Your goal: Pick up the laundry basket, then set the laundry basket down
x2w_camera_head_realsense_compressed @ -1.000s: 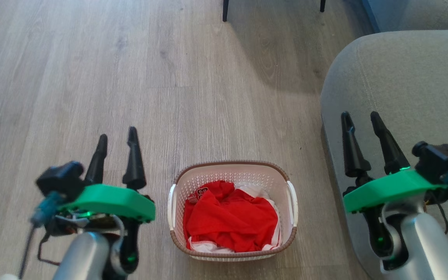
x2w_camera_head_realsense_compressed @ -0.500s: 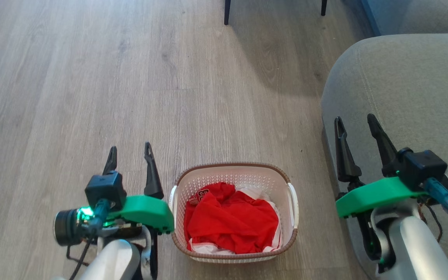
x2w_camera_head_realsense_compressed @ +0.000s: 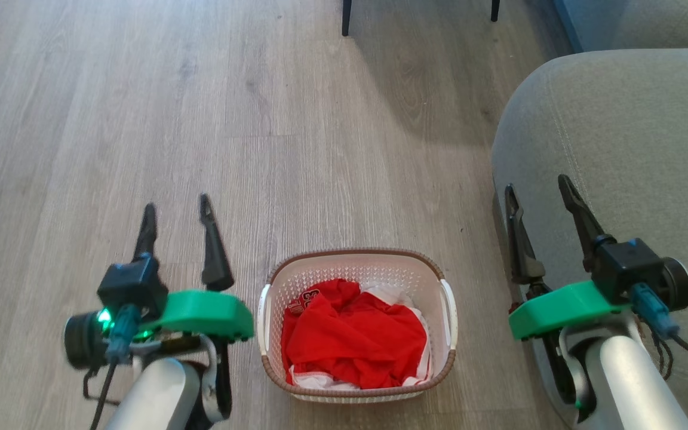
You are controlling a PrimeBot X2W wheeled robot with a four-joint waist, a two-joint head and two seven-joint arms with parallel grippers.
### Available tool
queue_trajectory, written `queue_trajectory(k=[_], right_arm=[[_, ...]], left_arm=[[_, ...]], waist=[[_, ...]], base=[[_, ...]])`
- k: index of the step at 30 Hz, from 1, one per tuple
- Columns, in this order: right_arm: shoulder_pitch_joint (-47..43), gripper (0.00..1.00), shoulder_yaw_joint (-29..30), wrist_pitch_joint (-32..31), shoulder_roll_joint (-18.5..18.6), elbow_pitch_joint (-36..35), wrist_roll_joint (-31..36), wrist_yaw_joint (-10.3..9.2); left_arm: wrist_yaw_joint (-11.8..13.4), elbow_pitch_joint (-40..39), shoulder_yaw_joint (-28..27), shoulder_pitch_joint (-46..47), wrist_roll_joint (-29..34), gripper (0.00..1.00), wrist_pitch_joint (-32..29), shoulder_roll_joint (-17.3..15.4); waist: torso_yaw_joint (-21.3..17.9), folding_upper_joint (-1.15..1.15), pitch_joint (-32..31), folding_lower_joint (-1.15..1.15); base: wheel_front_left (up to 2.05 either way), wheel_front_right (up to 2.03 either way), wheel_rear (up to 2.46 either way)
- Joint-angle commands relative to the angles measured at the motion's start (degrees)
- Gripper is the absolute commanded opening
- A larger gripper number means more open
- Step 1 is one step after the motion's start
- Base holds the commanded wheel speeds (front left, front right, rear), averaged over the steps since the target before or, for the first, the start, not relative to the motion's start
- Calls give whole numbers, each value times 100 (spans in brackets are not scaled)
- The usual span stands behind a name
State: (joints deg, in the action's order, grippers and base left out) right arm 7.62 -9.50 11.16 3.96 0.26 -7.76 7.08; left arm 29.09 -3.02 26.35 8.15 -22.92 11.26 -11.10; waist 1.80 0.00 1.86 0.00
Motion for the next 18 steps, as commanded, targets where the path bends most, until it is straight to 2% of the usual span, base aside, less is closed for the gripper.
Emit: queue_trajectory(k=[1,3,6,12,15,18], right_arm=[[101,100,-104,86,-52,-152,173,35],[76,100,-90,120,-65,-91,232,36],[51,100,-78,170,-81,13,330,37],[56,100,-45,270,-103,304,407,39],[77,100,-49,320,-106,438,521,40],[110,100,-68,371,-106,525,684,41]], left_arm=[[-87,-123,-311,73,208,100,75,68],[-492,98,-527,-84,39,100,109,276],[-915,245,-910,-150,296,100,159,490],[-1753,538,-1334,-292,608,100,260,773],[-2091,706,-1432,-305,739,100,310,812],[-2249,707,-1426,-282,784,100,361,819]], waist=[[-1,0,-4,0],[-1,0,-12,0],[2,0,-5,0],[8,0,9,0],[15,0,8,0],[18,0,23,0]], base=[[0,0,0],[0,0,0],[0,0,0],[0,0,0],[0,0,0],[0,0,0]])
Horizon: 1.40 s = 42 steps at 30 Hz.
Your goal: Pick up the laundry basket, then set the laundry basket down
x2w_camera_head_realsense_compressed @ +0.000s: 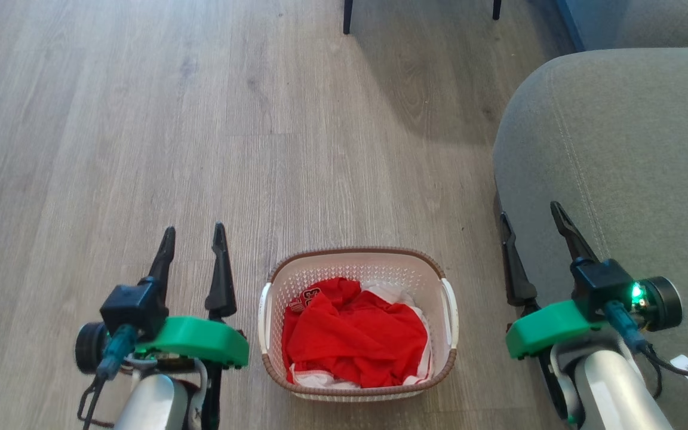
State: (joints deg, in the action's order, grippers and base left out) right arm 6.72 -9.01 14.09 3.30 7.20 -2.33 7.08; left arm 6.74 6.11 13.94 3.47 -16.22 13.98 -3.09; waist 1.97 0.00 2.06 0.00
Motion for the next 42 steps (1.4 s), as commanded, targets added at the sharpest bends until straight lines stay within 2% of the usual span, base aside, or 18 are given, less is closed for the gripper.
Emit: queue_trajectory(k=[1,4,9,16,22,35,42], right_arm=[[212,100,-119,91,-40,-149,179,41],[227,100,-96,91,-41,-91,127,41],[227,100,-76,91,-41,-38,78,41],[196,100,41,91,-42,150,-526,41],[212,100,6,91,-42,214,-539,41],[252,100,-43,91,-42,316,-478,41],[332,100,-50,91,-42,458,-447,41]], left_arm=[[-56,-180,-162,178,75,100,102,18],[-193,-9,-125,177,-57,100,102,20],[-217,187,-151,211,-192,100,102,20],[-197,219,-175,219,-230,100,102,21],[-279,376,-143,245,-316,100,102,21],[-280,436,-115,274,-223,100,102,21],[-140,598,-89,341,-229,100,102,21]], waist=[[1,0,6,0],[1,0,7,0],[1,0,0,0],[-9,0,4,0],[-25,0,24,0],[-41,0,43,0],[-46,0,253,0]], base=[[0,0,0],[0,0,0],[0,0,0],[0,0,0],[0,0,0],[0,0,0],[0,0,0]])
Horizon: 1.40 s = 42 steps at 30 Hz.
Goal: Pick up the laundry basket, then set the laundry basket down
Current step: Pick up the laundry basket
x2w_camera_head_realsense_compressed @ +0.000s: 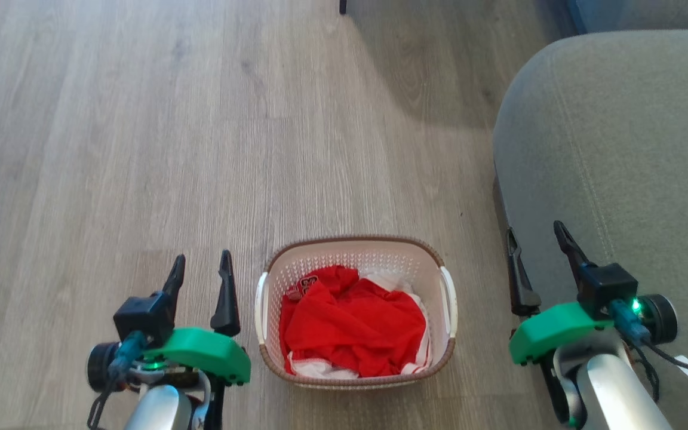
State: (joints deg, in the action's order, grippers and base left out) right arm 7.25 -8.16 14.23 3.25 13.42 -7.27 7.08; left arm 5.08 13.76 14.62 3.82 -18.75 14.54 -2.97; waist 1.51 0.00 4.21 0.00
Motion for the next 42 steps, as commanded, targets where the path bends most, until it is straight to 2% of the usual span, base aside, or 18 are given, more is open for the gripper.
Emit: queue_trajectory(k=[1,10,20,34,42], right_arm=[[304,100,-139,77,-37,-122,52,41],[726,100,-81,77,-37,326,-27,41],[1726,100,-188,77,-27,1462,361,41],[2669,100,-324,77,84,2920,216,41],[3229,100,-315,77,76,3598,205,41]], left_arm=[[23,-117,-133,335,29,100,46,9],[-8,490,75,801,-62,100,46,9],[-183,1847,673,2089,-332,100,46,9],[-373,3283,1100,3171,-955,100,46,9],[-665,3976,1506,3794,-1266,100,46,9]], waist=[[0,0,92,0],[22,0,902,0],[178,0,2336,0],[384,0,3321,0],[387,0,3851,0]], base=[[0,0,0],[0,0,0],[0,0,0],[0,0,0],[0,0,0]])
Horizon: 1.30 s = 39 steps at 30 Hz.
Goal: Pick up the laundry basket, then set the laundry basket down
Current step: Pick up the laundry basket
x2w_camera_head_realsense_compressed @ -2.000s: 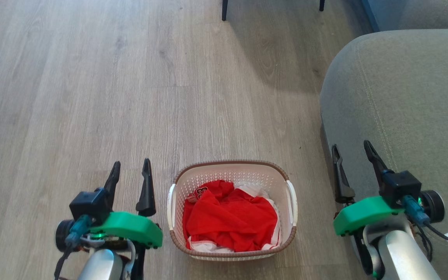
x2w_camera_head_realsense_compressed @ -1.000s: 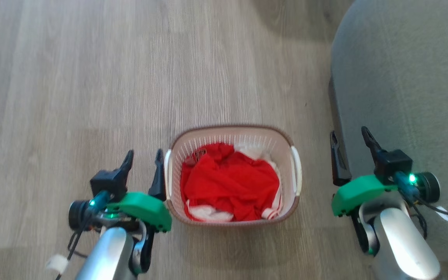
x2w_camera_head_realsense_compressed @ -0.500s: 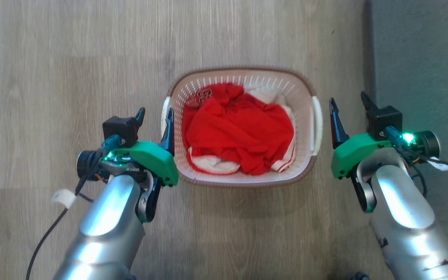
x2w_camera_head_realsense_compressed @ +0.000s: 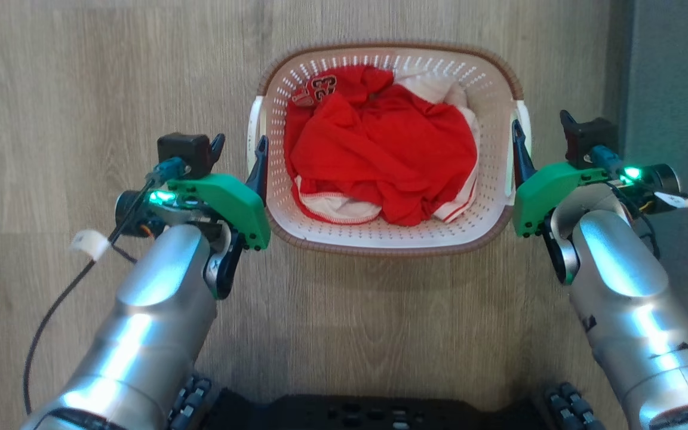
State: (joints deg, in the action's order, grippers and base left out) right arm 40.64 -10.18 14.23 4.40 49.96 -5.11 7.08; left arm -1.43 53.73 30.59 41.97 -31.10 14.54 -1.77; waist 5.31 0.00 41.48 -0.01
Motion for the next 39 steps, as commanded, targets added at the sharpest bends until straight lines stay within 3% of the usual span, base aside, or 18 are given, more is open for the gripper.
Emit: queue_trajectory(k=[1,10,19,24,29,39], right_arm=[[-45,100,-111,77,-44,19,-23,41],[505,100,-336,71,-102,746,-299,41],[1025,100,-915,-233,-142,1340,-743,41],[1195,100,-1130,-322,-148,1424,-1012,41],[1256,100,-1387,-526,-151,1300,-1715,41],[1469,100,-1894,-583,-151,1387,-2197,41]], left_arm=[[-50,62,-19,55,-54,100,46,-110],[-298,692,725,700,-172,100,46,-110],[-495,1266,1367,1218,-609,100,-186,-110],[-547,1337,1495,1399,-940,100,-390,-110],[-585,1384,1785,1595,-1146,100,-581,-110],[-600,1488,2107,1765,-1586,100,-734,-110]], waist=[[10,0,181,1],[-52,0,656,1],[-117,0,1007,1],[-138,0,1138,1],[-107,0,1253,1],[-140,0,1406,1]], base=[[0,0,0],[0,0,0],[0,0,0],[0,0,0],[0,0,0],[0,0,0]])
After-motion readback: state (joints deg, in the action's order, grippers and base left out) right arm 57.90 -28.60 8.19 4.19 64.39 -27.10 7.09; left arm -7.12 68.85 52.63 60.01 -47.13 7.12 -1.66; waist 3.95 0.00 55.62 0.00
